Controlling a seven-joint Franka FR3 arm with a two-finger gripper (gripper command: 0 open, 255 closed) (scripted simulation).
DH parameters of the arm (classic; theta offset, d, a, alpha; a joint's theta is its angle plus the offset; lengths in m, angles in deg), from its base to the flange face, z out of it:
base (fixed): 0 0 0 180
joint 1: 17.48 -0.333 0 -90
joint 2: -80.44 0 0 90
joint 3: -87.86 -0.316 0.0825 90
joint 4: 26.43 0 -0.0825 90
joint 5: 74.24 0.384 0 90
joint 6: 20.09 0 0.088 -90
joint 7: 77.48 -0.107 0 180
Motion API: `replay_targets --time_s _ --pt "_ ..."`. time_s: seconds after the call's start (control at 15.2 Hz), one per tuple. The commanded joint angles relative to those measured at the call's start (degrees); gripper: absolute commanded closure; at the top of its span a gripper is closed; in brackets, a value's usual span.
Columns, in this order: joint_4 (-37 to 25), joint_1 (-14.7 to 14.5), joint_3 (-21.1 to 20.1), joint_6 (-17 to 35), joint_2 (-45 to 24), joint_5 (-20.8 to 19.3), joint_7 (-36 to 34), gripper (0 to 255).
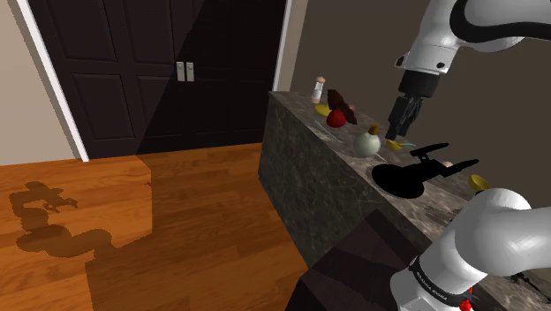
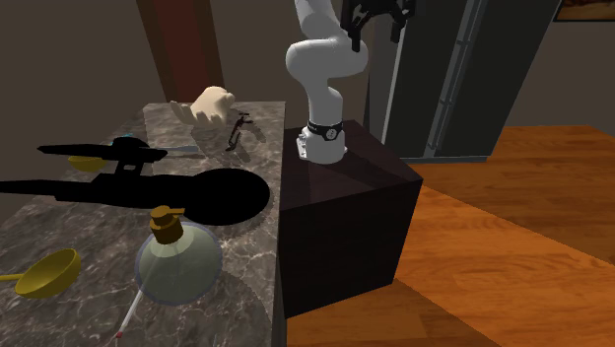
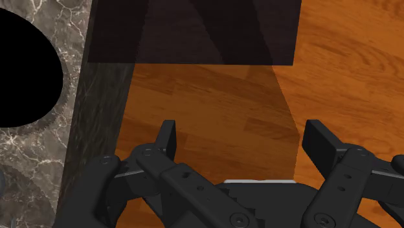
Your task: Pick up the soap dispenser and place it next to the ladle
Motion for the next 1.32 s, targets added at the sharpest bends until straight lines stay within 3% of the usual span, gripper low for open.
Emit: replay_targets --time_s 0.0,0.66,1.25 --pt "0.0 0.0 0.0 0.0 0.0 0.0 0.0 0" --pt "-1.9 3.2 9.3 10.7 -12.3 -8.9 11.1 0" --pt "-9.3 4.9 17.1 19.8 -27.5 -12.3 20.6 0"
